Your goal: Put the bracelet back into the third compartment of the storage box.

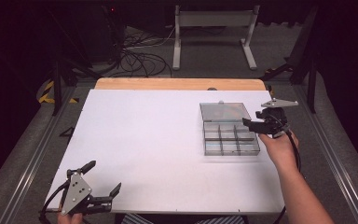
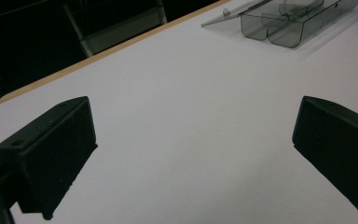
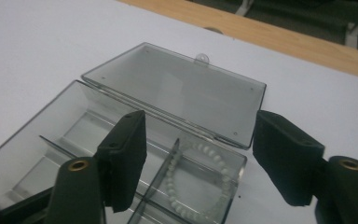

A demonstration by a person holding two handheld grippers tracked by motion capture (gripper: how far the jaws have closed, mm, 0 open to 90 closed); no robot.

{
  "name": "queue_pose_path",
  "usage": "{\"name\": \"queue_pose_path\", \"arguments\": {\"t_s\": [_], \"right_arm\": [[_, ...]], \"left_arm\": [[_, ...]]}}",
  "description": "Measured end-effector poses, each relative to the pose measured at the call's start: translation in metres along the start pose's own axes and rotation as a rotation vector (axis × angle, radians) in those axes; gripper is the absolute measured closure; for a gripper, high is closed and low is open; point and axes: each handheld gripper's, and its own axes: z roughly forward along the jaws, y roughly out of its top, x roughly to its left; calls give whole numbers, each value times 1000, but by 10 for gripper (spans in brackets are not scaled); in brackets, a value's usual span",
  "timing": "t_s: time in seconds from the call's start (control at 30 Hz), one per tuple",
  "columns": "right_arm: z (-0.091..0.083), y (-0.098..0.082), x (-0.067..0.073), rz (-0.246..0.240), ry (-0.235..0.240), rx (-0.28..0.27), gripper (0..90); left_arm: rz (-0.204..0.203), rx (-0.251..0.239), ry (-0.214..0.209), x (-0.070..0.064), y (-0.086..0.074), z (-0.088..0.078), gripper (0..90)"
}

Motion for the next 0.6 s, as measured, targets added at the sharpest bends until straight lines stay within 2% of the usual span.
{"name": "queue_pose_path", "arguments": {"t_s": [0.33, 0.6], "right_arm": [[-21, 3, 25, -56, 57, -57, 164], [-36, 2, 38, -79, 83, -86, 137]], "left_arm": [[5, 1, -1, 1, 0, 0, 3], [-5, 0, -3, -1, 0, 0, 3]]}}
